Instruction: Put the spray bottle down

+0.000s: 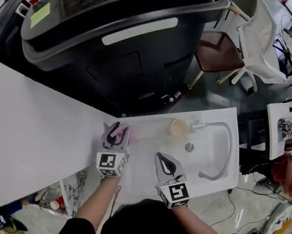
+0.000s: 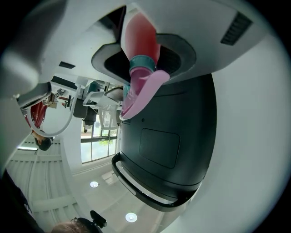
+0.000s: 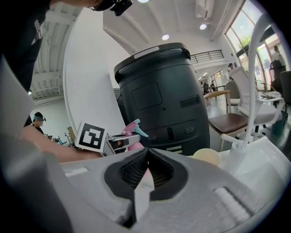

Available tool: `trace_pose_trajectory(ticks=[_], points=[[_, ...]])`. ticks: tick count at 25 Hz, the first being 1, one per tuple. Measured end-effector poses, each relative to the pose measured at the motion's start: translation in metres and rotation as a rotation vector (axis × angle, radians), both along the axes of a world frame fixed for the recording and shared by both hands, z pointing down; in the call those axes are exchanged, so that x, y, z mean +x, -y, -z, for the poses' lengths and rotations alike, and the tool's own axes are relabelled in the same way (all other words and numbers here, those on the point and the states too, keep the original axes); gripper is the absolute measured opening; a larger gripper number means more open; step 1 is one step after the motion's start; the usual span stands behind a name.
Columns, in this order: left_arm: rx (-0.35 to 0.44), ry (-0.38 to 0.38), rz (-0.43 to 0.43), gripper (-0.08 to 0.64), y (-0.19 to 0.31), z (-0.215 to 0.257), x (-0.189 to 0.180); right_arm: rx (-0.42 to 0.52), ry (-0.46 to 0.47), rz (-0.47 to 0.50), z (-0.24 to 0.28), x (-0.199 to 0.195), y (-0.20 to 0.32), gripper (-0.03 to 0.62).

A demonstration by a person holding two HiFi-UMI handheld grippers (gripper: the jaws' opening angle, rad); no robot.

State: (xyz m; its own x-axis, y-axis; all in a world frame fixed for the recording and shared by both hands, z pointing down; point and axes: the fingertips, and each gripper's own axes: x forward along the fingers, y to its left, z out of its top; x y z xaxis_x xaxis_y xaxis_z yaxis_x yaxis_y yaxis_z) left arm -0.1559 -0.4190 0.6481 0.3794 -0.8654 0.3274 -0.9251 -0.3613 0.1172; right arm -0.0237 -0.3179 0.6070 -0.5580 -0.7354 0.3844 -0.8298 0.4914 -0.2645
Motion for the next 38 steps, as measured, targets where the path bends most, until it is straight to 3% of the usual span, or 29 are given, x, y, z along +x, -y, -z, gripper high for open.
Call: trace_pose_trajectory(ticks=[8, 16, 24, 31, 35, 38], points=[[0.048, 0.023, -0.002, 0.172, 0.009, -0.026, 0.000, -0.025, -0.001, 0.077, -0.011, -0.020, 0.000, -0.002], [0.064, 0.097, -0.042, 0.181, -0.011, -0.030, 0.008, -0.029, -0.003, 0.047, -0.017, -0.007, 0.010, -0.002], [0.023, 0.026, -0.036, 0.181, -0.008, -0.031, 0.011, -0.045, 0.008, -0.039, -0.017, 0.020, 0.000, -0.002], [0.038, 0.046, -0.058, 0.189, -0.009, -0.034, 0.017, -0.070, 0.003, -0.036, -0.024, 0.027, -0.013, -0.002], [0.024, 0.091, -0.058, 0.290, -0.010, -0.041, 0.012, -0.067, 0.009, -0.022, -0.021, 0.023, -0.013, -0.002], [0.010, 0.088, -0.060, 0.310, -0.013, -0.041, 0.008, -0.073, 0.030, -0.017, -0.020, 0.020, -0.015, -0.002]])
